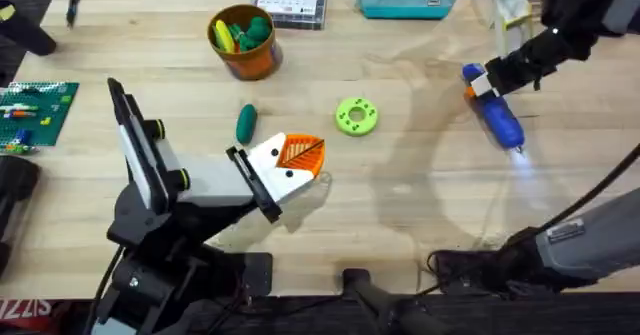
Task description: Pick up the gripper from the table and insert it into the empty holder that is missing its gripper. Then pick up a screw, insert it into the mounting hole, and use the screwdriver to tighten it. Finally, clean up the table by picking up the vegetable and placing it into the bucket.
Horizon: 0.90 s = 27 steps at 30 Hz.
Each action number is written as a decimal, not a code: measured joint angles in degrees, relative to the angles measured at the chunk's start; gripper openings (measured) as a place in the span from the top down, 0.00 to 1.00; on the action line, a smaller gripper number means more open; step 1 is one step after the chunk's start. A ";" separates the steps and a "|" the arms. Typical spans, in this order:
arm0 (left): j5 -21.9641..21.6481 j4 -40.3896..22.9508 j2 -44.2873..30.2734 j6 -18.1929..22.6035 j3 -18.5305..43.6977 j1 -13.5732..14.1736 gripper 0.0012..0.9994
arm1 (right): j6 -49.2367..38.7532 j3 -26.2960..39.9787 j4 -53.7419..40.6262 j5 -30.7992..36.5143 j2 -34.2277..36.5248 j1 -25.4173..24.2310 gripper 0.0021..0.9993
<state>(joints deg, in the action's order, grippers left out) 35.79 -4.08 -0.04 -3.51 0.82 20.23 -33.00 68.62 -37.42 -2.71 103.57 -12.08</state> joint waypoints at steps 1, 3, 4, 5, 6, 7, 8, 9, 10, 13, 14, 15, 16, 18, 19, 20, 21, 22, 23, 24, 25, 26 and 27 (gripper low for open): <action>0.00 0.00 -0.01 0.00 0.00 0.00 0.98 | 0.11 0.00 -0.03 -0.04 0.00 0.00 0.97; 0.00 0.00 -0.01 0.00 0.00 0.00 0.98 | 0.85 0.00 -0.08 -0.05 0.00 0.00 0.97; 0.00 0.00 -0.01 0.00 0.00 0.00 0.98 | 1.51 0.00 -0.08 -0.04 0.00 0.00 0.97; 0.00 0.00 0.00 0.00 0.00 0.00 0.98 | 2.29 0.00 -0.08 -0.02 0.00 0.00 0.97; 0.00 0.00 -0.01 0.00 0.00 0.00 0.98 | 3.20 0.00 -0.08 0.01 0.00 0.00 0.97; 0.00 0.00 0.01 0.00 0.00 0.00 0.98 | 4.22 0.00 -0.10 0.05 0.00 -0.01 0.97; 0.00 0.00 0.01 0.00 0.00 0.00 0.98 | 5.40 0.00 -0.12 0.05 0.00 -0.01 0.97; 0.00 0.00 0.00 0.00 0.00 0.00 0.98 | 6.55 0.00 -0.13 0.04 0.00 0.00 0.97; 0.00 0.00 -0.01 0.00 0.00 0.00 0.98 | 7.50 0.00 -0.17 0.04 0.00 0.00 0.97; 0.00 0.00 -0.01 0.00 0.00 0.00 0.98 | 9.70 0.01 -0.97 0.03 0.00 0.00 0.97; 0.00 0.00 0.01 0.00 0.00 0.00 0.98 | 10.17 0.05 -1.70 0.01 0.00 0.00 0.97; 0.00 0.00 0.01 0.00 0.00 0.00 0.98 | 10.53 0.16 -2.66 0.01 0.00 0.00 0.97; 0.00 0.00 0.00 0.00 0.00 0.00 0.98 | 10.84 0.34 -3.72 -0.01 -0.02 0.00 0.97; 0.00 0.00 -0.01 0.00 0.00 0.00 0.98 | 11.31 1.04 -5.51 -0.03 -0.15 0.00 0.97; 0.00 0.00 -0.01 0.00 0.00 0.00 0.98 | 11.51 1.56 -6.19 -0.04 -0.36 0.00 0.97; 0.00 0.00 0.00 0.00 0.00 0.00 0.98 | 11.69 2.15 -6.91 -0.06 -0.75 0.00 0.97; 0.00 0.00 -0.01 0.01 0.00 0.00 0.98 | 11.83 2.95 -7.89 -0.07 -1.41 0.00 0.97; 0.00 0.00 -0.01 0.01 0.00 0.00 0.98 | 11.91 3.78 -8.84 -0.08 -2.24 0.00 0.97; 0.00 0.00 -0.01 0.00 0.00 0.00 0.98 | 12.00 4.56 -9.54 -0.10 -3.25 0.00 0.97; 0.00 0.00 -0.01 0.01 0.00 0.00 0.98 | 12.04 5.33 -9.97 -0.12 -4.40 0.00 0.97; 0.01 0.00 0.01 0.02 0.00 0.00 0.98 | 12.11 6.07 -10.18 -0.14 -5.60 0.00 0.97; 0.02 0.00 0.00 0.00 0.00 0.00 0.98 | 12.23 6.64 -10.19 -0.14 -6.72 0.00 0.97; 0.00 0.00 -0.01 0.00 0.00 0.00 0.98 | 12.35 7.06 -10.19 -0.14 -7.78 0.00 0.97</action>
<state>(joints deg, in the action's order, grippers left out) 35.79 -4.08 -0.05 -3.51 0.82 20.23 -20.65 75.68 -47.60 -2.85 95.78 -12.08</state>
